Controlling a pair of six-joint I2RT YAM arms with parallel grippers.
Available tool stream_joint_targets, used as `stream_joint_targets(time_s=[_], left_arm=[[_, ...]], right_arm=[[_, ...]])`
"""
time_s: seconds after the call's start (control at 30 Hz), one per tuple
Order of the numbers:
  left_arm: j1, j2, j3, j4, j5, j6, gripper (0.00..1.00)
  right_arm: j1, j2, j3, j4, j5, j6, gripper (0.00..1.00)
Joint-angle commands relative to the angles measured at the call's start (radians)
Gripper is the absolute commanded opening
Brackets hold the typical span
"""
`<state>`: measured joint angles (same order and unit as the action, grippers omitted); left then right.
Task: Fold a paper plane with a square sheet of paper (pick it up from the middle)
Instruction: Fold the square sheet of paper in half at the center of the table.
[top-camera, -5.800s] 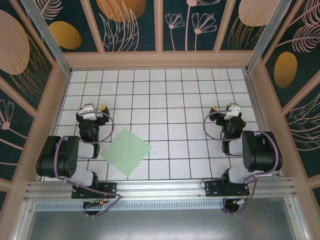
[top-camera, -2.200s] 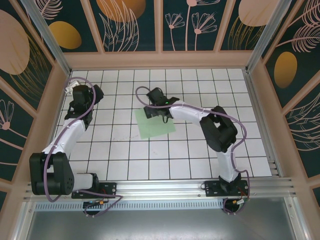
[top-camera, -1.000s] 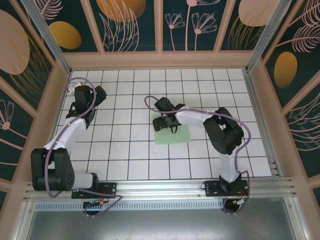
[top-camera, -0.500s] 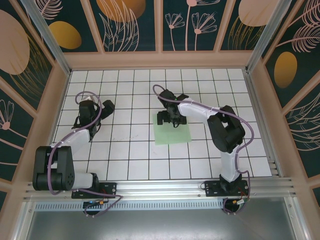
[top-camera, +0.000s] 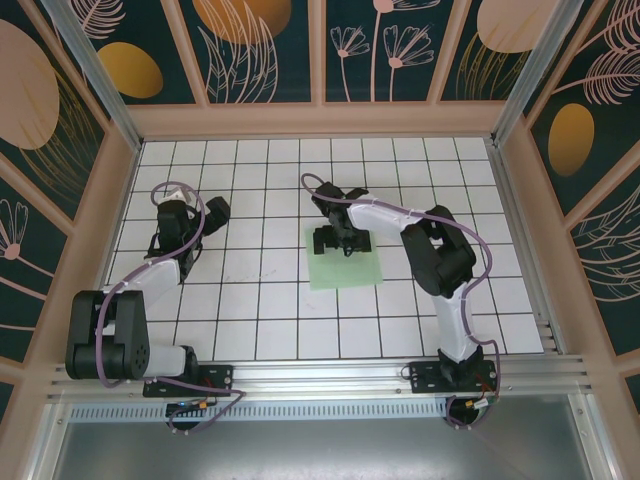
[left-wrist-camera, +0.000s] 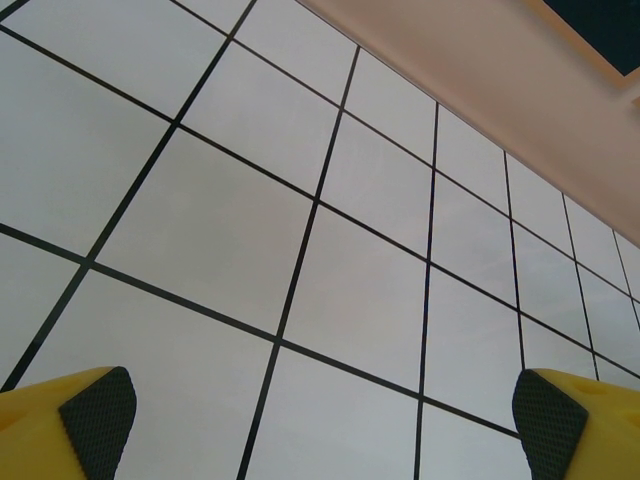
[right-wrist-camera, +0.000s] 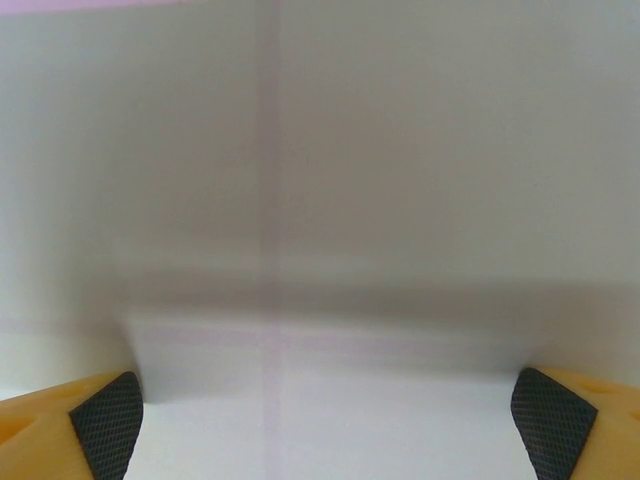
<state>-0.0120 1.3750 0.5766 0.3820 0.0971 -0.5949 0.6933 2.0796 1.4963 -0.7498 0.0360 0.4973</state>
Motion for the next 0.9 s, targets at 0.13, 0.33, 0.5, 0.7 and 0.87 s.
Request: stream_joint_targets(time_s=[0.13,0.33,0.5,0.7,0.87], left_arm=[[0.006,0.020,0.011,0.037,0.000,0.017,0.98],[0.006,0.025,0.014,0.037,-0.004,0.018,0.99],[0.006,0.023,0.012,0.034,-0.008,0.020,0.99],[0.006,0.027,0.014,0.031,-0.010,0.021,0.99],[0.006,0.027,0.016,0.028,-0.011,0.020,0.99]], right_arm=[[-0.003,0.065,-0.036,-0.039,-0.001,0.014,0.97],[-0.005,0.073,-0.047,-0.027,-0.011,0.015,0.92],[-0.005,0.074,-0.041,-0.029,0.001,0.017,0.86],[-0.006,0.073,-0.026,-0.044,0.031,0.023,0.78],[-0.002,0.036,0.033,-0.063,0.056,0.023,0.79]])
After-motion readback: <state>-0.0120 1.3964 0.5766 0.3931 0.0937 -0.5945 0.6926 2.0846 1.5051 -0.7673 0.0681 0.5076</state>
